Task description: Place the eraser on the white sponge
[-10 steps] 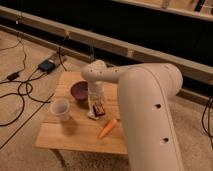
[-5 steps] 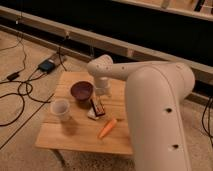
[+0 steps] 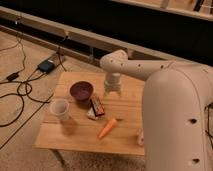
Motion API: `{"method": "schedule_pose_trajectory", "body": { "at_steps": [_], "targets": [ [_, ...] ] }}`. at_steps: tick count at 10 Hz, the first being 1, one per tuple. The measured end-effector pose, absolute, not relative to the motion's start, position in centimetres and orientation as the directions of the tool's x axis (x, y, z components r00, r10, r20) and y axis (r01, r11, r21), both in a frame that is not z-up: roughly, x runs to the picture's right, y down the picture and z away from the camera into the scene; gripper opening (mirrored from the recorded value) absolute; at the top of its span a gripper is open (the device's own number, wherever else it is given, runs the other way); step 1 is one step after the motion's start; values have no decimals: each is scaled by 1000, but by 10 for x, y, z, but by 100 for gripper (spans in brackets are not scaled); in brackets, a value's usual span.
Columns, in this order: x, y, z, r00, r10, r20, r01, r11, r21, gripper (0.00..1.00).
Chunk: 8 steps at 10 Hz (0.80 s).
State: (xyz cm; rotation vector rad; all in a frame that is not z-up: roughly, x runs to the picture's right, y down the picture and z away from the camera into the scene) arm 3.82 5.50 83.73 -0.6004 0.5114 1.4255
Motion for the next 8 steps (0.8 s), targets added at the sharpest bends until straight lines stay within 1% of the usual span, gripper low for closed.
{"method": "schedule_pose_trajectory", "body": {
  "at_steps": [8],
  "targets": [
    [36, 56, 838, 89, 750, -656, -996, 49, -80, 61]
  ]
}}
